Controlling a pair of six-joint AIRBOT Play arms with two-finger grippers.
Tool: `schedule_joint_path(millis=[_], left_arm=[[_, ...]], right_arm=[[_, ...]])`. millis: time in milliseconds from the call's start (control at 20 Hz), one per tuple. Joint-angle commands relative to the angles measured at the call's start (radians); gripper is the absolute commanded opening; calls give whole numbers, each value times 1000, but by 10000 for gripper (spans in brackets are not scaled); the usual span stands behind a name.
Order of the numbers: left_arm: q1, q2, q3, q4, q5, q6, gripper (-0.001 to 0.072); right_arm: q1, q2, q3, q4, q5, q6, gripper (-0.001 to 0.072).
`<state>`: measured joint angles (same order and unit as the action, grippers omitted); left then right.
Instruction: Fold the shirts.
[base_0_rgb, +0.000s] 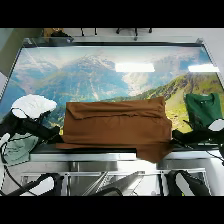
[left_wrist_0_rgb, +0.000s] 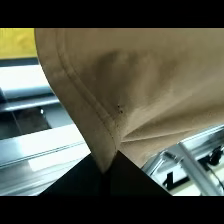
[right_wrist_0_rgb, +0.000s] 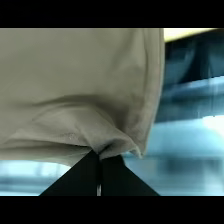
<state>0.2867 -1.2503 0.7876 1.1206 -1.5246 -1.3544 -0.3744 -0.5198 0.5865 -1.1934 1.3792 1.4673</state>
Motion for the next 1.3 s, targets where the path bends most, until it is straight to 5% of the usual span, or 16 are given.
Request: schedule_joint_path(millis=[0, 250, 600, 650, 700, 800, 850, 900, 1250], left_arm=[[-33, 42, 98, -70, 55, -13, 16], [-162, -125, 389, -66, 146, -13, 17], [-178, -454, 617, -66, 200, -11, 17], [-178, -489, 629, -66, 198, -8, 20], [-178, -514, 641, -66, 191, -8, 32], [-170, -543, 676, -67, 154, -8, 600], [-169, -550, 697, -66, 137, -8, 680], [-159, -549, 716, -67, 125, -8, 680], [-135, -549, 877, -70, -14, -67, 666]], right_arm=[[0, -16, 92, 208, -148, -134, 19], [4, -289, 281, 634, -381, -459, 20], [76, -703, 359, 657, -488, -600, 21], [75, -723, 363, 656, -489, -616, 57], [67, -726, 378, 654, -480, -628, 256], [22, -704, 446, 618, -401, -627, 528], [-6, -687, 480, 578, -367, -624, 651], [-37, -672, 502, 544, -348, -610, 704], [-86, -767, 507, 497, -209, -590, 704]])
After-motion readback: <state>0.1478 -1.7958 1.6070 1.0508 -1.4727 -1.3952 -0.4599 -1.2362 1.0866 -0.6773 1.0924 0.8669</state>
